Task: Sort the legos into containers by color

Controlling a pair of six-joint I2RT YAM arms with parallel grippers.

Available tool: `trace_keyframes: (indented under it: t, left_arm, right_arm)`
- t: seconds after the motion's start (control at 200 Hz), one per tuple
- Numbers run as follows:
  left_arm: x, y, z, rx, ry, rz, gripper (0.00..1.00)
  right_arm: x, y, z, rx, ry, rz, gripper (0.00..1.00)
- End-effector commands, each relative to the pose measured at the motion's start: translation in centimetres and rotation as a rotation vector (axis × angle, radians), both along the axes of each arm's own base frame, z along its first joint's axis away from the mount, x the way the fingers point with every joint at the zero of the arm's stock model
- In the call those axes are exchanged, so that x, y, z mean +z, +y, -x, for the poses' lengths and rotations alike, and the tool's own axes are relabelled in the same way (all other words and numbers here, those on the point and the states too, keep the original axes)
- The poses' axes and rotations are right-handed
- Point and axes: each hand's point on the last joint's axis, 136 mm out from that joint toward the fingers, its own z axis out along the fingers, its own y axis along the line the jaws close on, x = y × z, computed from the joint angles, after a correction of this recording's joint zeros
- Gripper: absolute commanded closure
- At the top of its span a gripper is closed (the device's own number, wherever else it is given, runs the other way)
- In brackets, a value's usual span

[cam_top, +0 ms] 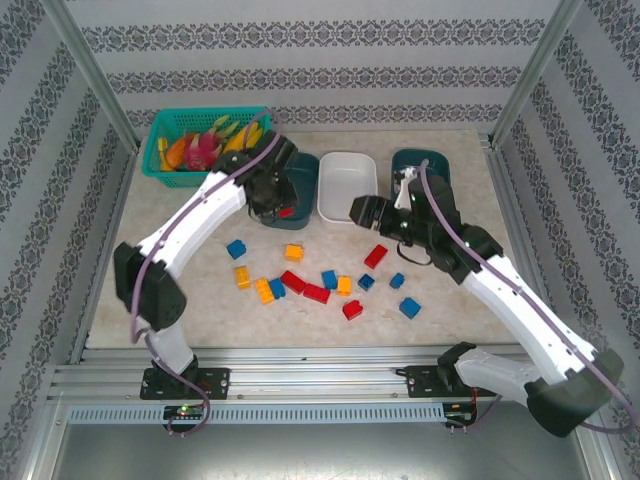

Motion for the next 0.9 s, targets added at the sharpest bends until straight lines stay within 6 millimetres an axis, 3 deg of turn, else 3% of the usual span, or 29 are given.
trace_keyframes:
  t: [0.0, 0.2, 0.36, 0.649, 0.894]
  left_arm:
    - [-2.2, 0.5, -2.9, -0.113, 0.044, -0.078, 0.68]
    - [-6.6, 1.4, -9.6, -0.118, 0.059, -0.111, 0.69]
    - [-10.1, 1.8, -12.5, -0.104, 0.076, -0.094, 0.68]
    - [-15.4, 1.4, -13.5, -0.116, 0.144, -0.062, 0.65]
    - [-16.0, 1.8, -13.4, -0.114, 0.163, -0.062, 0.53]
  right_arm:
    - [1.7, -0.6, -4.0, -0.117, -0.025, -0.047, 0.27]
    - [-0.5, -1.0, -8.1, -0.164, 0.07, -0.087, 0.27]
    - [-2.3, -1.1, -9.0, -0.16, 0.124, -0.081, 0.27]
    - [-5.1, -1.2, -8.4, -0.162, 0.212, -0.078, 0.27]
    - [-5.9, -1.8, -7.7, -0.176, 0.242, -0.05, 0.27]
